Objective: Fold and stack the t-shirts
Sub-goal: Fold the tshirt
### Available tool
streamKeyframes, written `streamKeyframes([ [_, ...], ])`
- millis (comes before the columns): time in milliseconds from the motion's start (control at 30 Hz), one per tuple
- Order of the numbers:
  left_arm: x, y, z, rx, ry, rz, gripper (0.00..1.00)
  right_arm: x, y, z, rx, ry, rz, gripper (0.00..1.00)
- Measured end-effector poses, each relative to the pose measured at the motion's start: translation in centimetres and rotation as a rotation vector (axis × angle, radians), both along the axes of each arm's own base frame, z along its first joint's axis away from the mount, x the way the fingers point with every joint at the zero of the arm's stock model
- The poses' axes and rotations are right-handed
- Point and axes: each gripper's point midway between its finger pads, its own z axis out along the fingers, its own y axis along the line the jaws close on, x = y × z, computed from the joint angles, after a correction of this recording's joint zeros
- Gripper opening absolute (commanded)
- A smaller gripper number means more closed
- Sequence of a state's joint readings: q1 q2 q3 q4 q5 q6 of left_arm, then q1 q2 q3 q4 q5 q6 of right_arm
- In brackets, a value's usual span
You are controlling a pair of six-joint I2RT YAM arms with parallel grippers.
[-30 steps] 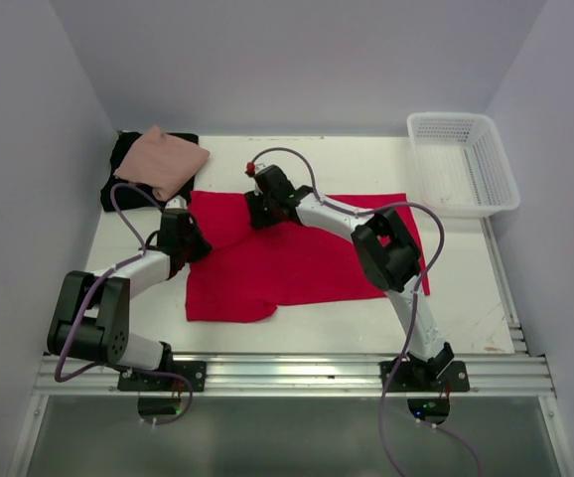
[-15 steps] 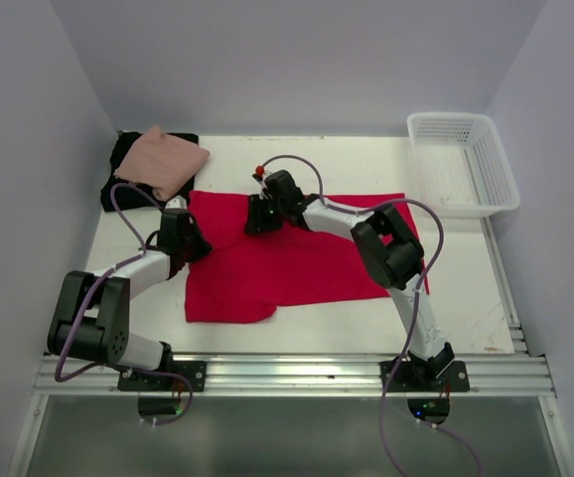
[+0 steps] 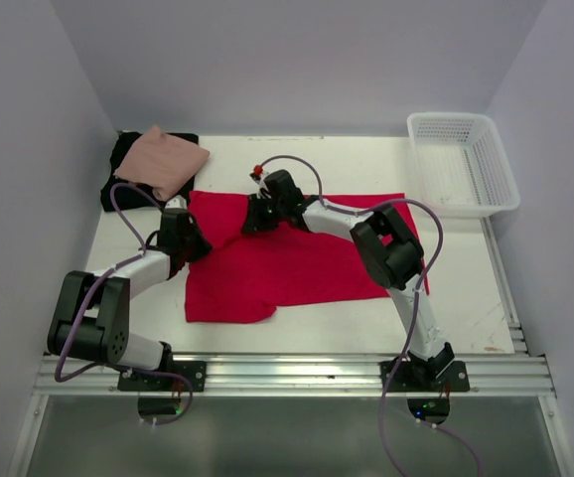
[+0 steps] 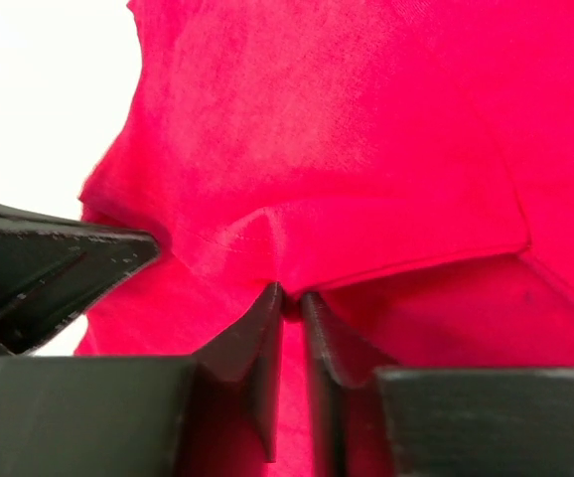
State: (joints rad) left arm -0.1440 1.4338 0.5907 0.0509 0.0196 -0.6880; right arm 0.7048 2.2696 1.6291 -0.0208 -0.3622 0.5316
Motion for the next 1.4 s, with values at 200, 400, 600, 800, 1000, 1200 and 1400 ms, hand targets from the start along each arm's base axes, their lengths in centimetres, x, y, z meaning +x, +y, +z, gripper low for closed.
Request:
streamKeyframes([
  [200,0.0,0.1,0.0,0.0,0.0,0.001,0.0,-0.1,0.1,0.0,0.005,0.004,0.002,0.0],
  [400,0.1,0.2,0.0,0.001,0.0,0.007,0.0,-1.2,-1.1,-1.1,-0.031,0.024,0.003,0.0],
  [600,0.1,0.2,0.0,0.0,0.0,0.007,0.0,-1.8,-2.6,-0.5,-0.097,0.018,-0.001,0.0],
  [800,0.1,0.2,0.0,0.0,0.0,0.006,0.0,-1.9,-3.8,0.3,-0.151,-0.004,-0.01,0.0],
  [1000,0.0,0.2,0.0,0.001,0.001,0.007,0.0,-2.7,-5.2,-0.8,-0.224,0.024,-0.004,0.39],
  [1200,-0.2,0.6,0.5,0.017,-0.004,0.013,0.23,-4.4,-7.2,-0.4,-0.268,0.029,-0.001,0.45],
  [1400,0.9,1.1,3.8,0.041,-0.11,0.025,0.0,-4.8,-9.8,5.2,-0.276,-0.098,-0.054,0.0],
])
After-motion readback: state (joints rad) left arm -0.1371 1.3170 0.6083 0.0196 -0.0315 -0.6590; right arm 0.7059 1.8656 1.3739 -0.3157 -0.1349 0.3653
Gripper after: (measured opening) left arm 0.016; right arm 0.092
